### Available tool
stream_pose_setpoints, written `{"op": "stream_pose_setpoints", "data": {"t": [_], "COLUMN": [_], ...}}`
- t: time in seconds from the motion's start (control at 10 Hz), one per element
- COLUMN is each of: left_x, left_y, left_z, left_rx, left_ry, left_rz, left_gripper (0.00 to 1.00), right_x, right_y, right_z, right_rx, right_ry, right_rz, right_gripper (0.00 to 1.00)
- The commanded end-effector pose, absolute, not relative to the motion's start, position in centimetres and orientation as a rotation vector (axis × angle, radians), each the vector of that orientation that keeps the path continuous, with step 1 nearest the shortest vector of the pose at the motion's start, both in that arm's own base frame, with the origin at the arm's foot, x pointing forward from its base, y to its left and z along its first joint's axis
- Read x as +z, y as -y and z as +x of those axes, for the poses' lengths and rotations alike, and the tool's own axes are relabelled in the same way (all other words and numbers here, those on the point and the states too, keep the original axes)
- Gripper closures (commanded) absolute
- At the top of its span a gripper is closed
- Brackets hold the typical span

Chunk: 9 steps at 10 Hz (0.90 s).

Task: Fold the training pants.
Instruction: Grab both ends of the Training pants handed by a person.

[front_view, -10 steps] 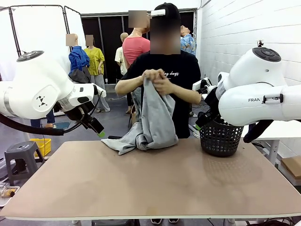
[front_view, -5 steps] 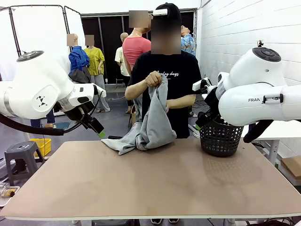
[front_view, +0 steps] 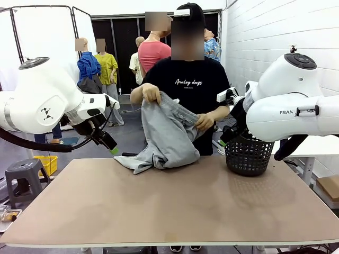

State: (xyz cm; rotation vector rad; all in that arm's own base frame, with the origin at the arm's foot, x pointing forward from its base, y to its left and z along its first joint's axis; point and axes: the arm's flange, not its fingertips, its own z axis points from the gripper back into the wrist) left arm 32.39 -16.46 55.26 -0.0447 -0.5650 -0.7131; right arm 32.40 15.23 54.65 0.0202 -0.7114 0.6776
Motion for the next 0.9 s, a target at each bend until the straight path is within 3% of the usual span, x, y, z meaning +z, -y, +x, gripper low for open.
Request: {"op": "stream_pose_setpoints", "data": {"t": [0.0, 0.8], "left_x": [55.25, 55.25], "left_y": [16.44, 16.44], "left_z": [32.42, 32.42], "left_rx": [-0.715, -0.715], "left_ry": [0.565, 0.565], "left_rz": [-0.047, -0.047], "left_gripper": [0.0, 0.0], "right_x": [54.59, 54.59], "right_y": [-15.24, -15.24], "right_z": [32.43, 32.43], "right_rx": [0.678, 0.678], "right_ry": [0.712, 0.712], "right_rz": [0.021, 0.021], "right_gripper": [0.0, 0.0]}}
